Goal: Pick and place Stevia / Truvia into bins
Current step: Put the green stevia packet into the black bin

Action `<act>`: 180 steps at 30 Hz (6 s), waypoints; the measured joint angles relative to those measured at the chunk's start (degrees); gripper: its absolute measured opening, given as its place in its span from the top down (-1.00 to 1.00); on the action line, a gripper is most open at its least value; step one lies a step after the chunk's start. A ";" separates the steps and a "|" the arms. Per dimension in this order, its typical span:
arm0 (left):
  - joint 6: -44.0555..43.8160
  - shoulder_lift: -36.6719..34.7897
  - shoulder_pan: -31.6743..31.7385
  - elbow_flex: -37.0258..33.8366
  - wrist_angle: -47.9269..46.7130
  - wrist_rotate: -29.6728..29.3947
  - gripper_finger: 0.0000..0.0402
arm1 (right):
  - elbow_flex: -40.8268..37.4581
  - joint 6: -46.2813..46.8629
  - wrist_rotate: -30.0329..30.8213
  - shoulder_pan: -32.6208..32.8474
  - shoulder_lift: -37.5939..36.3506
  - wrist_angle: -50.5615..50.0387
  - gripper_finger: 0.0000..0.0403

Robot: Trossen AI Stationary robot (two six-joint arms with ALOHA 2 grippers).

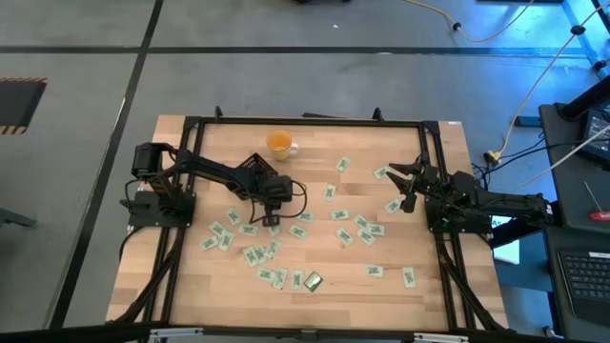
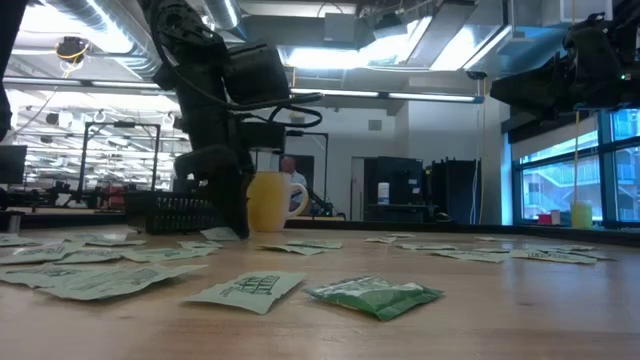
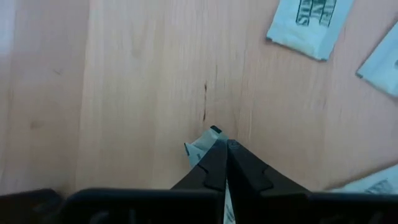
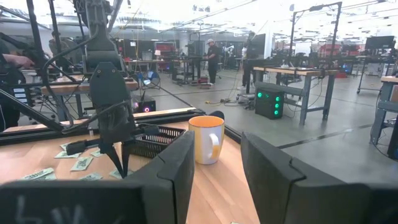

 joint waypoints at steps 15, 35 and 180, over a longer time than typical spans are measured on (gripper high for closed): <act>-5.90 -11.36 0.28 6.24 -16.34 -6.49 0.98 | 0.00 0.04 0.00 0.00 0.00 0.09 0.33; -10.29 -16.40 10.54 -5.67 -15.87 -12.00 0.99 | 0.00 0.08 0.00 0.00 0.00 0.13 0.33; -59.22 -18.96 -11.26 -18.15 -17.15 -1.29 0.98 | 0.00 -0.02 0.00 -0.02 -0.02 2.14 0.33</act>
